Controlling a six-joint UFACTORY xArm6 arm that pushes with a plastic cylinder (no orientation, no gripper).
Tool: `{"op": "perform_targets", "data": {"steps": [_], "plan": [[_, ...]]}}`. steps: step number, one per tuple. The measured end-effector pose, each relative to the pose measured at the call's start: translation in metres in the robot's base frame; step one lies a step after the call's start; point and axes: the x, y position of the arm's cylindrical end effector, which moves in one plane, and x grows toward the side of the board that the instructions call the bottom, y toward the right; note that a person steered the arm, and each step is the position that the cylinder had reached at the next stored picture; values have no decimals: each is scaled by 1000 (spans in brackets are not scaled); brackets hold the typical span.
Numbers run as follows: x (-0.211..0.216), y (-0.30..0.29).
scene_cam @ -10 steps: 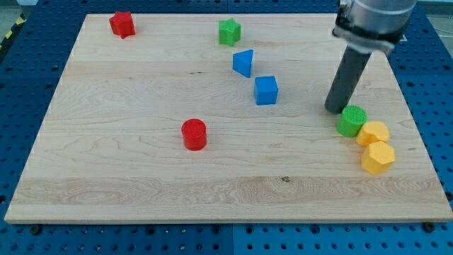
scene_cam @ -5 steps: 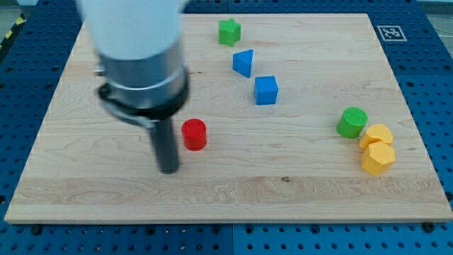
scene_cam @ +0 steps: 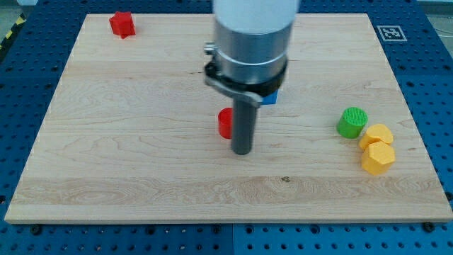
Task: Move the red circle to the top right of the board
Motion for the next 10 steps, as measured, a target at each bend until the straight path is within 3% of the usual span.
{"op": "perform_targets", "data": {"steps": [1,2,4,6,8,9,10], "plan": [[2,-44],[-34,-48],[-58,38],[-24,8],[-85,105],[-85,103],[-57,89]]}}
